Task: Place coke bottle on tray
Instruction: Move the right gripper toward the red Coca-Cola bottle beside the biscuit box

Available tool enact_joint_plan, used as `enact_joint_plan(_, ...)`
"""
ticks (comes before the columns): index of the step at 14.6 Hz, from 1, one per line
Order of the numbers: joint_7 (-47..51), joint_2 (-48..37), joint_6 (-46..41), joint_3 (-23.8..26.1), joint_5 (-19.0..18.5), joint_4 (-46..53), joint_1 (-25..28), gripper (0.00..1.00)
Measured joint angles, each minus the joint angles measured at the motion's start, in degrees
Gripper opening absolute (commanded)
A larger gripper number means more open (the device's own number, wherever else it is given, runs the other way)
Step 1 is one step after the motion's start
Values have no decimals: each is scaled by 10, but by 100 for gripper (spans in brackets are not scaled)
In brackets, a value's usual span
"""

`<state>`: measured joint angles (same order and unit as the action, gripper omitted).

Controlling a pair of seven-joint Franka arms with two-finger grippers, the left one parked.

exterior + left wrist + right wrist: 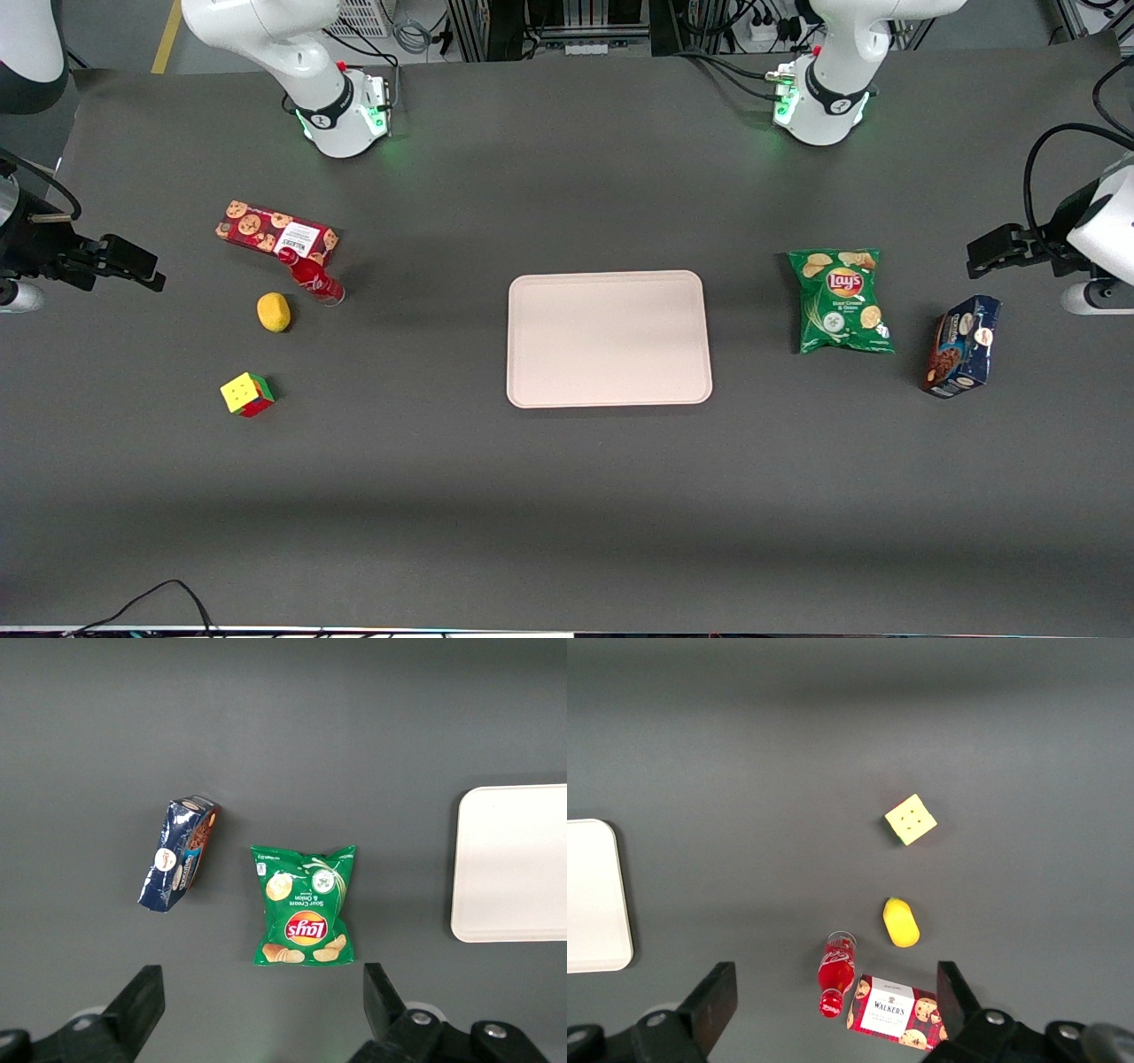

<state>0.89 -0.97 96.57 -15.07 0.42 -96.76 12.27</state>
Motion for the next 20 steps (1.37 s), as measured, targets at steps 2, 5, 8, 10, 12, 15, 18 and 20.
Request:
enact_joint_plan(2, 0, 1, 0, 0, 0, 0, 0, 100)
enact_joint_plan(5, 0, 1, -2, 0, 0, 0, 1, 100)
enact_joint_plan(8, 0, -3, -10, 2, 0, -17, 2, 100)
enact_joint_plan(10, 0, -17, 6, 6, 0, -58, 2, 100)
enact_joint_plan(12, 0, -48, 47, 15, 0, -131, 2, 100)
enact_joint_plan(15, 0, -105, 129, 32, -2, -262, 2, 100)
enact_joint_plan(18, 0, -144, 208, 46, -12, -369, 2, 100)
enact_joint_plan(20, 0, -155, 251, 47, -25, -424, 2, 100)
